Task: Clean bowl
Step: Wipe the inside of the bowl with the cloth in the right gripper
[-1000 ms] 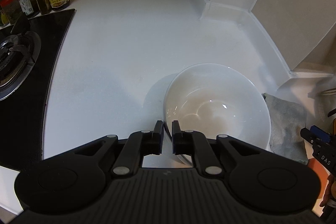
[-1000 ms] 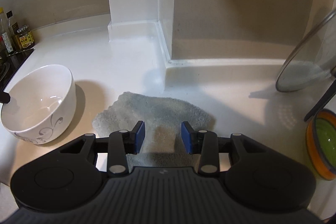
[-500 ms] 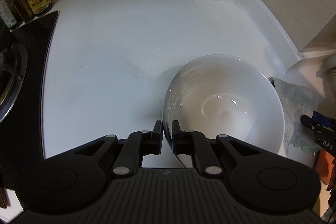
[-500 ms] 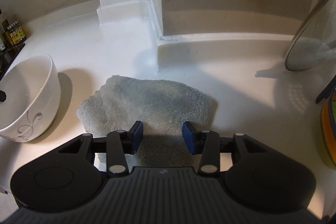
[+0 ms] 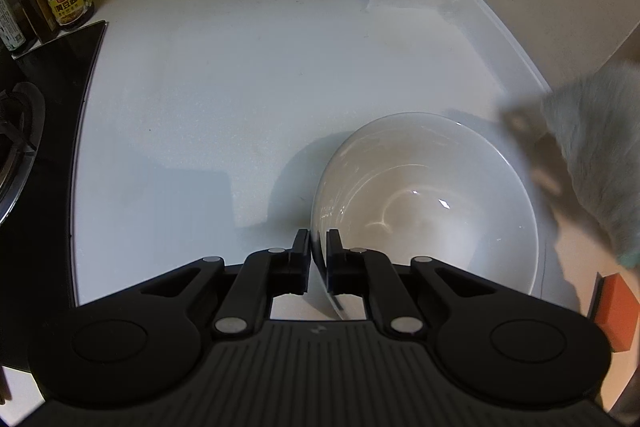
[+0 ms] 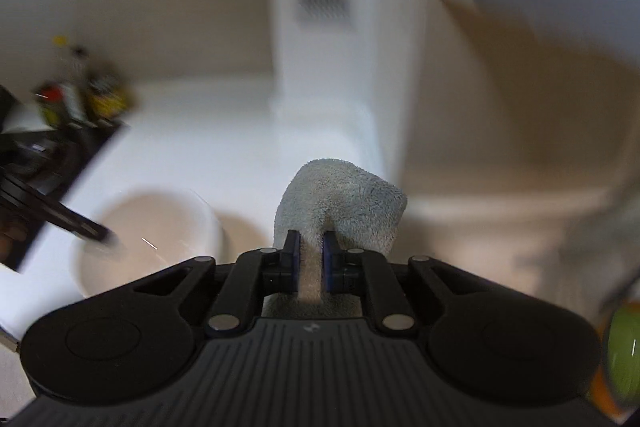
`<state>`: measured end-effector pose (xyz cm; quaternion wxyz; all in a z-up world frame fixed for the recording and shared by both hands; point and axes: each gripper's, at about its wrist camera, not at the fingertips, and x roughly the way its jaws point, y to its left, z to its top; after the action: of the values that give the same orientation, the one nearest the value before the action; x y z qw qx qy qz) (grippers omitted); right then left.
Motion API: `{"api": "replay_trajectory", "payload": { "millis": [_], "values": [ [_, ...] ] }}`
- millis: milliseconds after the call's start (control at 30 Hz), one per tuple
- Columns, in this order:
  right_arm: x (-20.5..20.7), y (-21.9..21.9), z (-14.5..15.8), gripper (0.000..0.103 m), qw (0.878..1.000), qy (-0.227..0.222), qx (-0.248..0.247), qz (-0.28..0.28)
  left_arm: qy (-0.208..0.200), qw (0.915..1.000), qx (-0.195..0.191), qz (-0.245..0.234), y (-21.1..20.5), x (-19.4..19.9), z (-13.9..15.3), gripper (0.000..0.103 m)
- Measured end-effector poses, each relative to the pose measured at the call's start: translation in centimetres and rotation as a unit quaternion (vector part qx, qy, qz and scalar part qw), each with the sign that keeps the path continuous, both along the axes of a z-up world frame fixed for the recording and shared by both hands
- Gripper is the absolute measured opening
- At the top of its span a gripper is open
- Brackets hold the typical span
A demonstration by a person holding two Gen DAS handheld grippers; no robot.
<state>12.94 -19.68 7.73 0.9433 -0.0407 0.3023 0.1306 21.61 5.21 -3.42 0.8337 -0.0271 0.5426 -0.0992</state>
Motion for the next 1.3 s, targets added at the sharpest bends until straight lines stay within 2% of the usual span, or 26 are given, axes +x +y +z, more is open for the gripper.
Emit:
{"api": "replay_trajectory", "payload": {
  "millis": [67,167,300,367,567,633,733,833,900,967,1100,1200,1300],
  "values": [
    [0.2,2.4,1.8,0.009,0.998,-0.016,-0.025,0.050,-0.001,1.0000,-0.002,0.000,0.2,-0.1,-0.1,0.006],
    [1.4,6.2,1.6,0.009,0.991,-0.009,-0.066,0.118,-0.004,1.0000,-0.005,-0.003,0.4,-0.3,-0.2,0.006],
    [3.4,10.9,-1.4,0.009,0.973,0.034,-0.126,0.190,-0.003,1.0000,-0.006,-0.002,0.7,-0.1,-0.1,0.004],
    [4.7,13.1,-3.4,0.009,0.960,0.067,-0.155,0.223,-0.002,1.0000,-0.006,-0.005,0.8,0.0,-0.1,0.004],
    [7.4,16.4,-7.5,0.009,0.935,0.138,-0.194,0.263,0.001,0.9997,-0.004,-0.024,0.9,0.4,-0.1,0.004],
    [7.9,16.9,-8.4,0.009,0.931,0.150,-0.195,0.268,-0.002,0.9995,0.002,-0.032,0.8,0.3,0.0,0.004],
    [9.1,17.0,-9.0,0.009,0.931,0.174,-0.170,0.271,-0.007,0.9994,0.013,-0.031,0.7,0.4,0.0,0.003],
    [10.2,16.4,-8.9,0.010,0.931,0.198,-0.133,0.278,-0.002,0.9998,0.004,-0.017,1.2,0.8,-0.1,0.002],
    [10.8,15.8,-8.8,0.010,0.925,0.222,-0.101,0.290,0.001,0.9999,-0.001,-0.016,1.3,0.9,-0.1,0.002],
    [10.9,15.8,-8.7,0.010,0.913,0.243,-0.090,0.316,0.004,0.9999,-0.006,-0.013,1.4,1.0,-0.1,0.003],
    [10.1,15.9,-8.4,0.009,0.885,0.265,-0.116,0.364,0.005,0.9999,-0.011,-0.013,1.7,1.2,-0.2,0.003],
    [9.3,15.2,-8.3,0.009,0.867,0.274,-0.169,0.381,0.006,0.9997,-0.017,-0.013,2.0,1.1,-0.2,0.003],
    [9.1,15.2,-8.1,0.008,0.864,0.258,-0.221,0.371,0.008,0.9996,-0.021,-0.016,2.2,1.1,-0.3,0.005]
  ]
}}
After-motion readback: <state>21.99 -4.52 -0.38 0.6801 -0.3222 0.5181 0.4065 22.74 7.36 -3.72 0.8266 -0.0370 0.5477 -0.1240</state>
